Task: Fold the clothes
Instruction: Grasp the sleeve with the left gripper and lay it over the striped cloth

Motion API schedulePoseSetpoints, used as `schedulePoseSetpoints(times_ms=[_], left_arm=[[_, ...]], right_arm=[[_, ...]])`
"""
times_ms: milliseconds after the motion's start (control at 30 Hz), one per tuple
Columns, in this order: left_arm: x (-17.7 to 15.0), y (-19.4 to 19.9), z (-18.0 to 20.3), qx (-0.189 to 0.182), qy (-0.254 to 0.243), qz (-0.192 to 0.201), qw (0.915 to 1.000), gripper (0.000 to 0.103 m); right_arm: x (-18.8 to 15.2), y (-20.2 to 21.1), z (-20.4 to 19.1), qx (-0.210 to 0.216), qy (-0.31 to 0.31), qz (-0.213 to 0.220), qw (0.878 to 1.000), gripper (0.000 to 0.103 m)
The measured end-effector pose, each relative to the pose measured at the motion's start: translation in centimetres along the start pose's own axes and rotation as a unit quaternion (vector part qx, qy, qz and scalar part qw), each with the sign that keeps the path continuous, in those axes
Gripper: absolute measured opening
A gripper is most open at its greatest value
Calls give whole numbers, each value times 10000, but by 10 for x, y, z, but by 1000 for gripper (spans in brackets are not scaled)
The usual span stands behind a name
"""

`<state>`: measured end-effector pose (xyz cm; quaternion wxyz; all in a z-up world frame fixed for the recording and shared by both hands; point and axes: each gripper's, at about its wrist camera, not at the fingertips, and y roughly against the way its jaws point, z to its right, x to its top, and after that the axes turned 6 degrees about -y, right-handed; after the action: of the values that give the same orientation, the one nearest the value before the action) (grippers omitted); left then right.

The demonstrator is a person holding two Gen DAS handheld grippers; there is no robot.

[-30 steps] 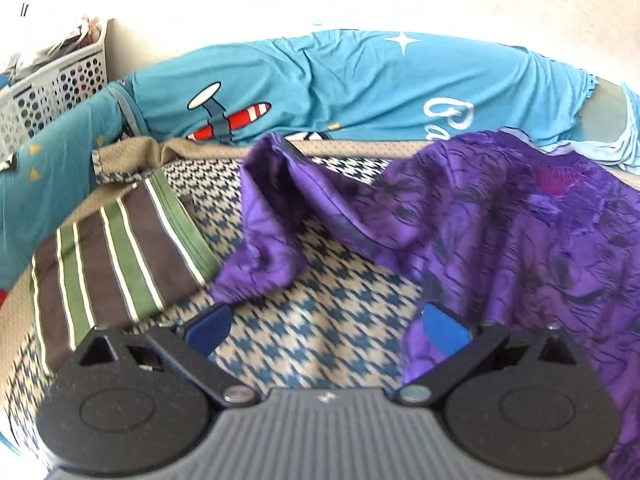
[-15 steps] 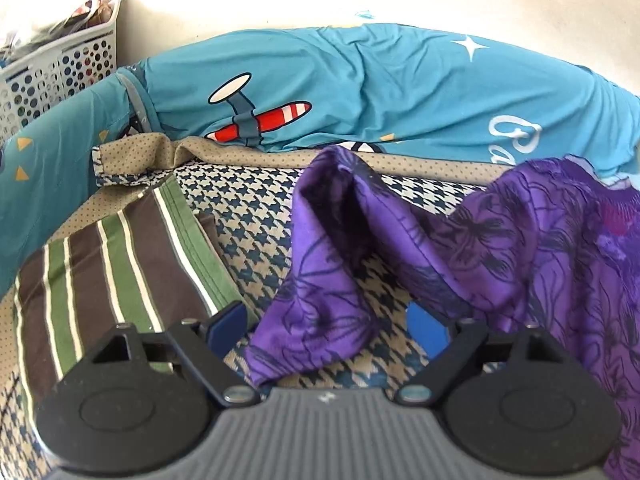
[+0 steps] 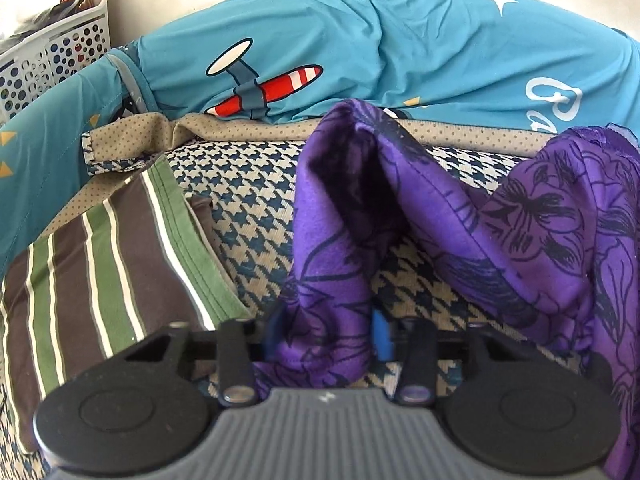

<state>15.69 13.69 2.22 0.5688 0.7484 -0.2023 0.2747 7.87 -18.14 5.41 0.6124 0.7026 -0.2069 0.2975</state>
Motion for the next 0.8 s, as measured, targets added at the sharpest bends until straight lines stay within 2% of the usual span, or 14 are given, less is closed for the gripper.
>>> schedulePoseSetpoints(times_ms=[100,167,267,333,433,533,600,700,733,767,800], left_arm=[[1,1,0,26,-13,22,10000,11],[1,2,1,116,-86,96,9998,7],[3,9,1,466,-194,329,9982,6],[6,15,1,879,-322,545,9941,6],[11,22,0,1743,-603,963,9781,6],[18,30,-8,2758,-793,1395,9477,6],[21,29,-17,3234,-840,1442,9314,6],[20,13,-29,3669,-1038,1172,9170,6],[20,6,-34,3764,-1066,994,9149,7],[19,-1,-40,3779,-1028,743,9171,10],[18,-6,-47,3689,-906,477,9238,12]], right_arm=[[0,-4,-5,8,45,-49,10000,52],[0,-6,-7,6,74,-59,10000,52],[-1,-8,-9,9,82,-79,9999,52],[-1,-9,-9,7,62,-90,9999,52],[-1,-9,-9,13,25,-88,10000,52],[0,-9,-8,16,8,-90,10000,52],[0,-9,-8,19,4,-91,10000,52],[0,-9,-7,22,2,-94,10000,52],[0,-10,-7,20,2,-98,9999,52],[0,-10,-7,20,4,-99,9999,52],[0,-10,-7,20,5,-98,9999,52]])
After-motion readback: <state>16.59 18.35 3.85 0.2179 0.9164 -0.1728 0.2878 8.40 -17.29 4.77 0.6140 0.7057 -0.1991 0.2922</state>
